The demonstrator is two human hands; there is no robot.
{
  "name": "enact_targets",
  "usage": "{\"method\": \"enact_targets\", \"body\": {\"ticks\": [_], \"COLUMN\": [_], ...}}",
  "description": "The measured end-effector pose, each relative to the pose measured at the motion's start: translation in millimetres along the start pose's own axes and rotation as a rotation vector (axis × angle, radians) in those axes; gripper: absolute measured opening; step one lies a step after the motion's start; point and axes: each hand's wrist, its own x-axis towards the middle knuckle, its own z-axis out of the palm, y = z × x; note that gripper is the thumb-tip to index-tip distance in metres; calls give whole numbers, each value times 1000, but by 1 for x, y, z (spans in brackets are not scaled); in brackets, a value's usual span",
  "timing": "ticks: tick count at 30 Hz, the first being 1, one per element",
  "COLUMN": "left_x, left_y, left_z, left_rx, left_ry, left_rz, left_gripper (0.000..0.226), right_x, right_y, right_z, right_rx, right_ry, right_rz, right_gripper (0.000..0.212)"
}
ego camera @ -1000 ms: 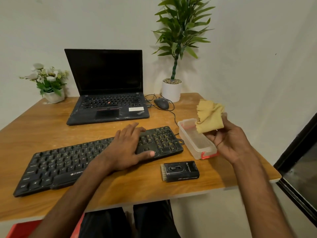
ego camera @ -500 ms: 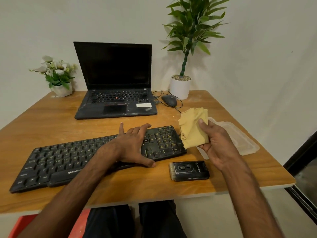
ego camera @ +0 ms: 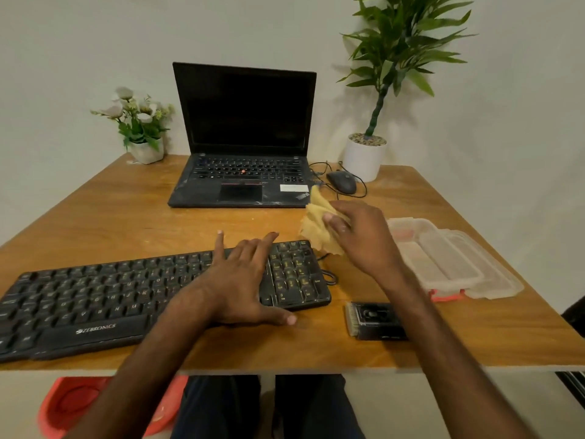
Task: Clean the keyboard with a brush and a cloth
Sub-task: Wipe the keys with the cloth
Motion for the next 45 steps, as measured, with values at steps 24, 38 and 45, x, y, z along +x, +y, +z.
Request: {"method": "enact_targets", "body": {"ticks": [24, 38, 45], "left_x": [-4, -1, -4], "left_y": [2, 3, 4], "left_z": [8, 7, 6], "left_rx": [61, 110, 102], "left_ry": [147, 139, 162], "left_rz": [-28, -78, -79], "left_gripper": [143, 150, 152], "right_x": [49, 36, 37], "right_y": [-12, 22, -16], "right_z": [19, 19, 52], "right_rx": [-406, -324, -284], "right_ry": [-220, -446, -448], "right_rz": [-290, -333, -427], "right_gripper": [31, 37, 31]}}
